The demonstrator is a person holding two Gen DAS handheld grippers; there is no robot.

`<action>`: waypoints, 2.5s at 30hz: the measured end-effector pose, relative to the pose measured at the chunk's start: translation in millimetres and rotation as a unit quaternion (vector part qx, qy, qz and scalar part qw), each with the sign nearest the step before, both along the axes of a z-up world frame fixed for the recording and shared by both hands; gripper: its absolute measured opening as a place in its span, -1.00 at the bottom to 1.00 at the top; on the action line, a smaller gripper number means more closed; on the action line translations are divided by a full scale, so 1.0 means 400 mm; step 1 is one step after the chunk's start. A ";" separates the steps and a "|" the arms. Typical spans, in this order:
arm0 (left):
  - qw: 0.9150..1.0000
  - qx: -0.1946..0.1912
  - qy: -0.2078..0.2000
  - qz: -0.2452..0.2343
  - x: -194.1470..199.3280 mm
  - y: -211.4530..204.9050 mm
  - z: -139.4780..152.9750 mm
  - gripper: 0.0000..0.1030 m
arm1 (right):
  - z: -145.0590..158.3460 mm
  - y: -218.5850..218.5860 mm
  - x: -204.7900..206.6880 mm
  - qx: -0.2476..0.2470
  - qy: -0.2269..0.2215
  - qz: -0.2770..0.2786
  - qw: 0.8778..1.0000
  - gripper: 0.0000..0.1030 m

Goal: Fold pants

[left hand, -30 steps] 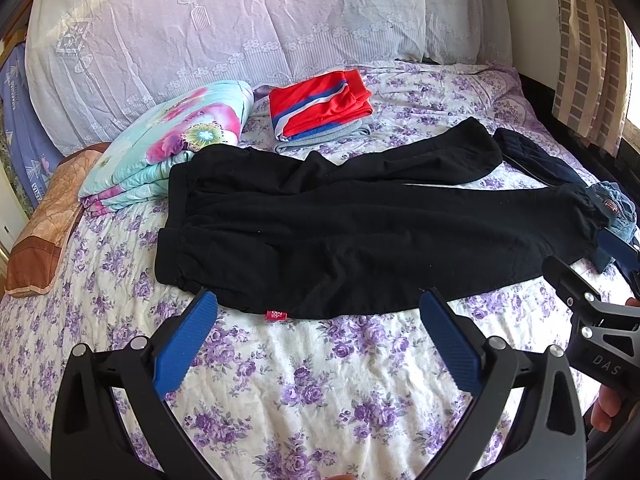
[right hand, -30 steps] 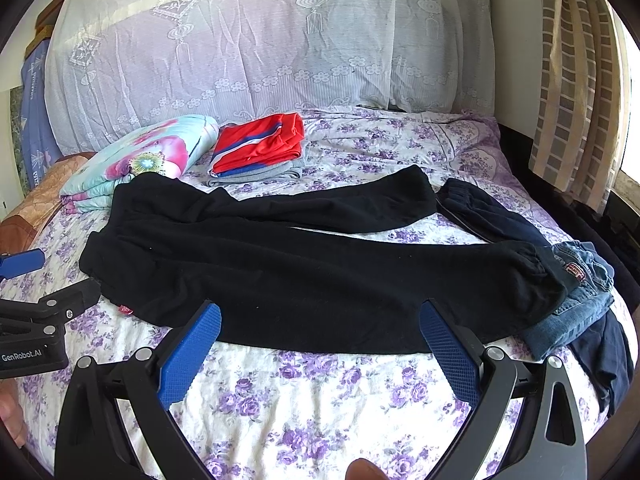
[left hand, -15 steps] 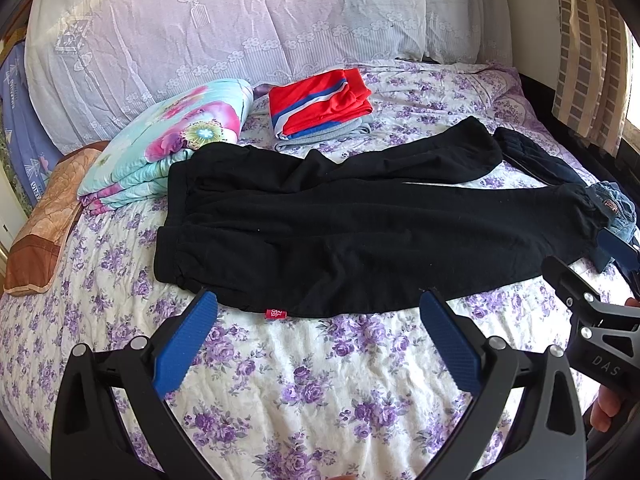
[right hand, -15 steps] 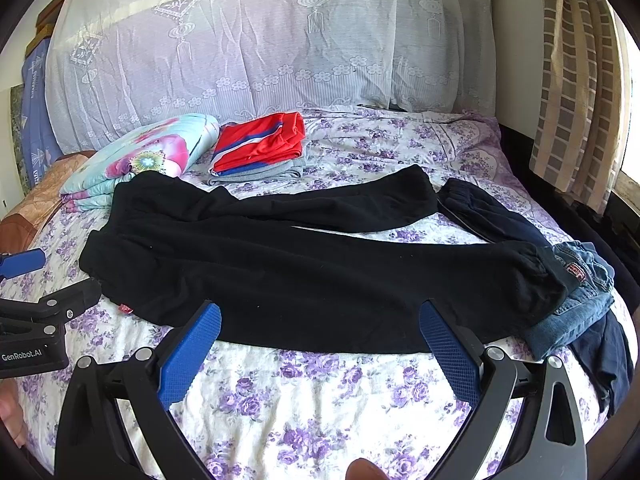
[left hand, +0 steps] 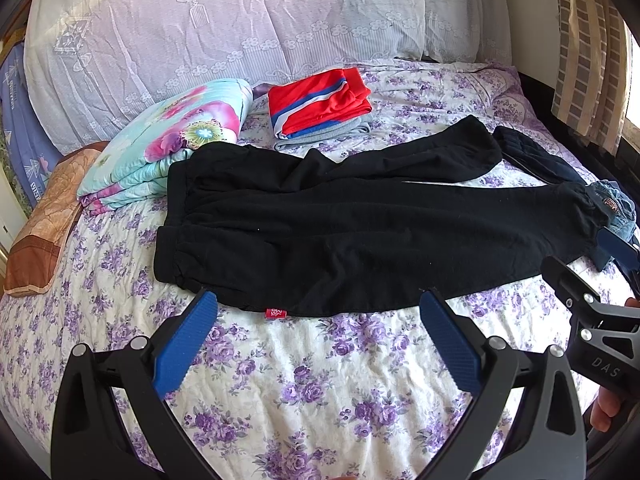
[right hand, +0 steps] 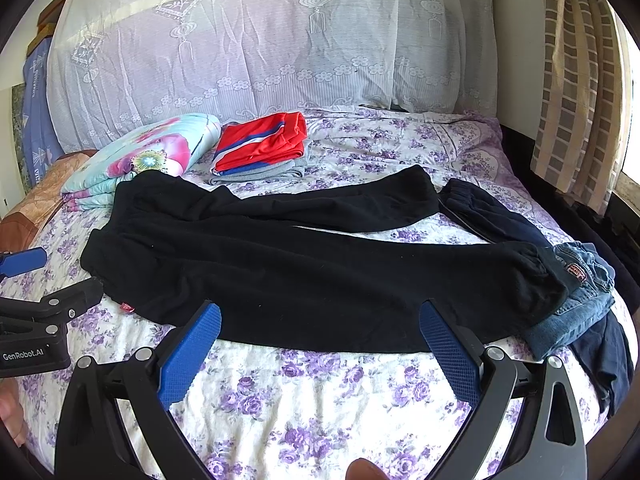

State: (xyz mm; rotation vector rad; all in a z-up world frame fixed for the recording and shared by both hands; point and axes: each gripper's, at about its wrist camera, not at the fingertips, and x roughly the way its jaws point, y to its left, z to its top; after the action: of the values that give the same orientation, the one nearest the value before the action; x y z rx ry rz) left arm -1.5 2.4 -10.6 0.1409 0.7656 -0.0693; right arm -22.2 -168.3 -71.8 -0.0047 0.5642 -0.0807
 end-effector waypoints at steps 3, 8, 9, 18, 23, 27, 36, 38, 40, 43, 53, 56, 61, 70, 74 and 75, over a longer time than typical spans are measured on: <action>1.000 0.000 0.000 0.000 0.000 0.000 0.000 0.92 | 0.000 -0.001 -0.001 0.001 0.000 0.002 1.000 0.93; 1.000 0.000 0.001 0.000 -0.002 -0.002 -0.005 0.92 | -0.001 0.008 -0.002 -0.002 0.001 0.006 1.000 0.93; 1.000 0.000 0.002 -0.001 -0.002 -0.002 -0.008 0.92 | -0.001 0.011 -0.002 -0.003 0.001 0.006 1.000 0.93; 1.000 -0.009 0.012 -0.002 0.010 0.028 -0.029 0.92 | -0.008 0.042 0.014 -0.015 0.010 0.013 1.000 0.93; 0.999 -0.029 0.042 -0.001 0.030 0.097 -0.082 0.92 | -0.014 0.096 0.018 -0.016 0.001 0.065 0.998 0.93; 0.997 -0.024 0.067 0.021 0.055 0.208 -0.142 0.92 | -0.029 0.174 0.027 -0.023 0.002 0.136 0.990 0.93; 0.986 -0.090 0.122 0.072 0.184 0.565 -0.210 0.92 | -0.093 0.468 0.083 -0.116 0.006 0.299 0.947 0.89; 0.982 -0.112 0.138 0.057 0.226 0.607 -0.224 0.82 | -0.118 0.523 0.114 -0.141 0.017 0.318 0.937 0.65; 0.979 -0.122 0.155 0.048 0.257 0.617 -0.239 0.46 | -0.145 0.558 0.159 -0.154 0.037 0.328 0.931 0.51; 0.971 -0.149 0.184 0.024 0.320 0.636 -0.275 0.31 | -0.180 0.587 0.217 -0.162 0.064 0.330 0.928 0.50; 0.967 -0.163 0.180 -0.077 0.430 0.587 -0.303 -0.18 | -0.265 0.600 0.290 -0.191 0.097 0.311 0.926 -0.15; 0.972 -0.140 0.167 -0.092 0.443 0.563 -0.301 -0.22 | -0.267 0.603 0.289 -0.202 0.091 0.307 0.926 -0.61; 0.973 -0.154 0.142 -0.093 0.420 0.573 -0.275 -0.50 | -0.240 0.607 0.259 -0.217 0.067 0.298 0.927 -0.79; 0.973 -0.192 0.075 -0.108 0.268 0.649 -0.153 -0.57 | -0.117 0.652 0.129 -0.233 0.008 0.317 0.919 -0.81; 0.973 -0.204 0.044 -0.097 0.144 0.723 -0.112 -0.57 | -0.074 0.696 0.036 -0.222 -0.003 0.377 0.899 -0.81; 0.973 -0.207 0.039 -0.092 0.111 0.742 -0.110 -0.57 | -0.071 0.711 0.008 -0.222 -0.004 0.393 0.893 -0.81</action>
State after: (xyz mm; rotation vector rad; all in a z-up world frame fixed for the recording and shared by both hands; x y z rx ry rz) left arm 42.8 299.2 -54.4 -0.1895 0.7988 -0.4096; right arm -18.9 116.2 -100.4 -0.6771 0.4904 0.5838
